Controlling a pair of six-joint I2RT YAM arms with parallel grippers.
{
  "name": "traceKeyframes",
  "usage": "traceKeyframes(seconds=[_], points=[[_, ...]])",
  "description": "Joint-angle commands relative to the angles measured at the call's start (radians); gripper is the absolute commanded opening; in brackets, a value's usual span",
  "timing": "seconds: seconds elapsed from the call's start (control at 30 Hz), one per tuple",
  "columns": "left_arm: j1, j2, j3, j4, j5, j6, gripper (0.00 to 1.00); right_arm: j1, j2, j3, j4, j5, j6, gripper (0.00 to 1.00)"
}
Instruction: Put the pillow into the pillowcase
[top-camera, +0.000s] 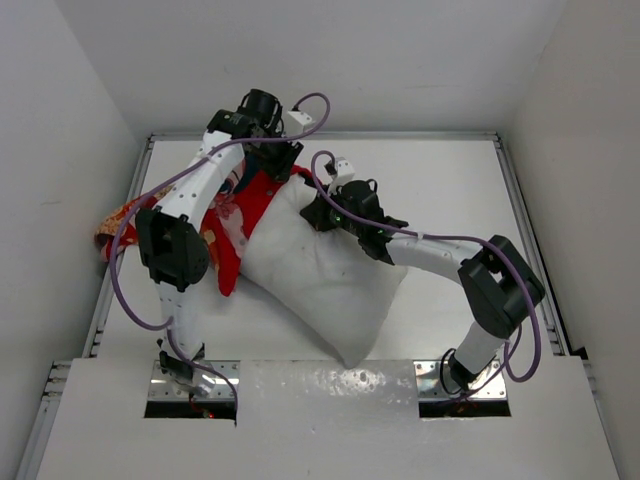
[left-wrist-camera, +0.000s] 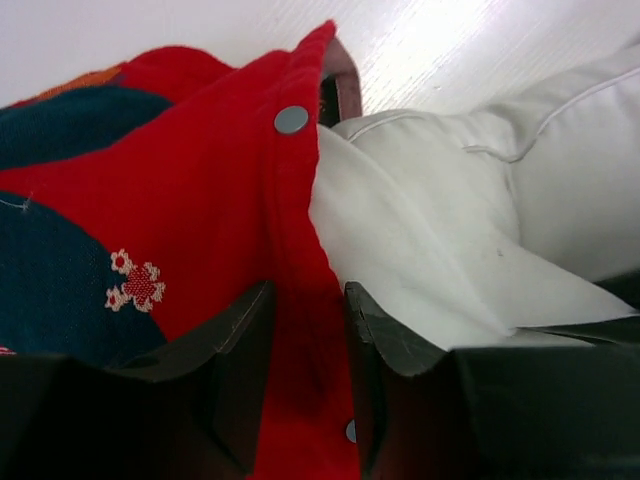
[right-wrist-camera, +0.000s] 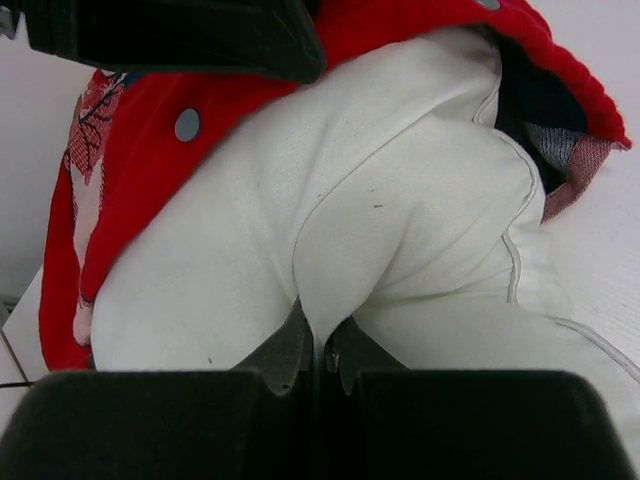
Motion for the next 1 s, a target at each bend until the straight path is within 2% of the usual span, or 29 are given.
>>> traceKeyframes(seconds=[0.0, 0.07, 0.17, 0.27, 0.37, 0.43, 0.47, 0.5, 0.53, 0.57, 0.67, 0.77, 0.83, 0.97], points=[[-0.010, 0.023, 0.007, -0.029, -0.057, -0.004, 0.33, 0.002, -0.047, -0.014, 0.020, -0.023, -0.012, 0.00], [-0.008, 0.033, 0.005, -0.032, -0.074, -0.001, 0.33, 0.000, -0.049, -0.014, 0.021, -0.022, -0.012, 0.00], [-0.008, 0.036, 0.010, -0.049, -0.022, 0.011, 0.37, 0.000, -0.050, -0.015, 0.023, -0.022, -0.018, 0.00], [-0.010, 0.036, 0.017, -0.067, 0.041, 0.024, 0.46, -0.001, -0.055, -0.018, 0.012, -0.015, -0.030, 0.00], [-0.010, 0.037, 0.008, -0.068, 0.069, 0.034, 0.47, -0.002, -0.061, -0.024, 0.003, -0.008, -0.041, 0.00], [-0.008, 0.043, -0.010, -0.055, 0.051, 0.038, 0.42, -0.003, -0.067, -0.032, 0.004, 0.000, -0.045, 0.00], [-0.008, 0.045, -0.015, -0.051, 0.037, 0.038, 0.24, -0.003, -0.072, -0.034, 0.003, 0.003, -0.048, 0.00], [-0.008, 0.046, -0.016, -0.039, 0.022, 0.035, 0.13, -0.002, -0.073, -0.035, 0.003, 0.008, -0.050, 0.00], [-0.008, 0.046, -0.012, -0.031, -0.001, 0.024, 0.04, -0.003, -0.076, -0.040, 0.003, 0.012, -0.050, 0.00], [-0.007, 0.036, -0.006, -0.023, -0.004, 0.021, 0.00, -0.003, -0.076, -0.043, 0.001, 0.020, -0.056, 0.00], [-0.005, -0.005, 0.039, 0.017, 0.014, -0.008, 0.00, -0.003, -0.079, -0.054, -0.003, 0.028, -0.058, 0.00], [-0.005, -0.029, 0.156, 0.025, 0.136, -0.030, 0.00, -0.001, -0.079, -0.078, 0.019, 0.018, -0.047, 0.00], [-0.007, -0.049, 0.187, 0.029, 0.248, -0.019, 0.00, -0.001, -0.078, -0.086, 0.036, 0.011, -0.039, 0.00], [-0.008, -0.067, 0.189, 0.043, 0.339, -0.005, 0.00, 0.000, -0.079, -0.081, 0.044, 0.005, -0.029, 0.00]])
